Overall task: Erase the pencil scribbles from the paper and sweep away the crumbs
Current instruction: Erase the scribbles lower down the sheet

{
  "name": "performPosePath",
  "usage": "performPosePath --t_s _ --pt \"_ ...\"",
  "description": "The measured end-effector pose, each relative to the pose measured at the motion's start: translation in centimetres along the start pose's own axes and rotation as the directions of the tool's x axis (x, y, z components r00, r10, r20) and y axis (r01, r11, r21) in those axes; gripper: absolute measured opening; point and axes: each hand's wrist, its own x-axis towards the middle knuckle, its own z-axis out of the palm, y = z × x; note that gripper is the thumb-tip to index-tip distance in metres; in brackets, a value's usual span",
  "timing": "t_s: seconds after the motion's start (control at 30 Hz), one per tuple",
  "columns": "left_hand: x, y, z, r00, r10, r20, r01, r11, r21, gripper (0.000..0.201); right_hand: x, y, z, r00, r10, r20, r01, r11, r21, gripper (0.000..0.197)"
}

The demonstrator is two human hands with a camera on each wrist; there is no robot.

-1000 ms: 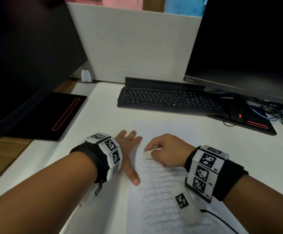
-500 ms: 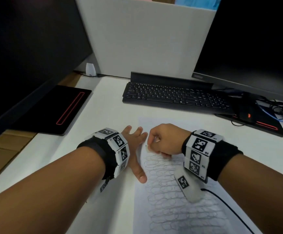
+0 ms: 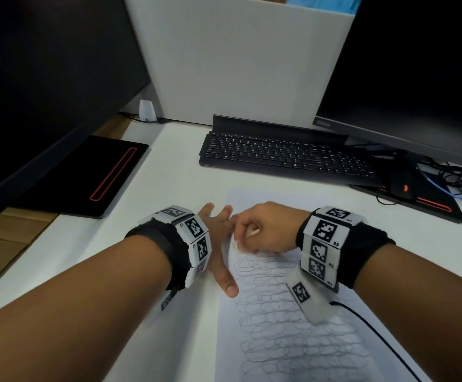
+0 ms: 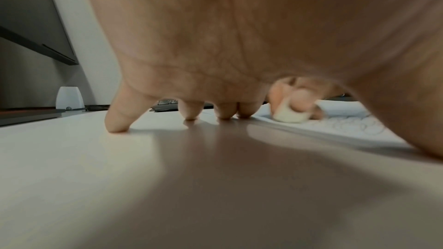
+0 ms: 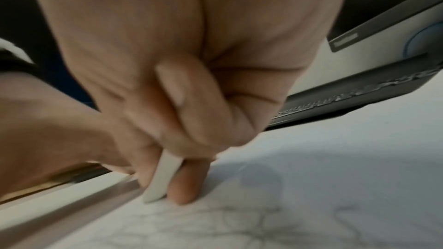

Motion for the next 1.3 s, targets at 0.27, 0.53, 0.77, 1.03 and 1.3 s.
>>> performPosePath --t_s 0.27,0.53,0.77,1.03,1.3 --pt "0.2 -0.1 0.1 1.000 -0.026 0.009 0.026 1.000 0.018 0.134 -0.2 0.4 0.0 0.999 -0.018 0.049 0.017 1.000 0.016 0.010" --pt "-0.3 -0.2 0.2 0.999 -0.019 0.030 0.020 0.999 -0.030 0.125 0.1 0.0 -0.1 0.993 -0.032 0.111 0.035 0.999 -0.024 0.009" --pt "0.0 -0.1 0.1 1.000 -0.012 0.025 0.012 1.000 0.022 0.122 -0.3 -0.1 0.2 0.983 -0.049 0.175 0.048 0.999 0.009 0.006" --pt "1.0 -0.7 0.4 0.997 -0.063 0.035 0.063 0.998 0.004 0.137 -0.3 0.4 0.1 0.983 -0.031 0.178 0.023 0.999 0.046 0.008" --pt "1.1 -0.7 0.5 0.997 -0.065 0.029 0.065 0.998 0.001 0.139 -0.4 1.2 0.0 0.985 -0.014 0.170 -0.016 0.985 0.173 0.003"
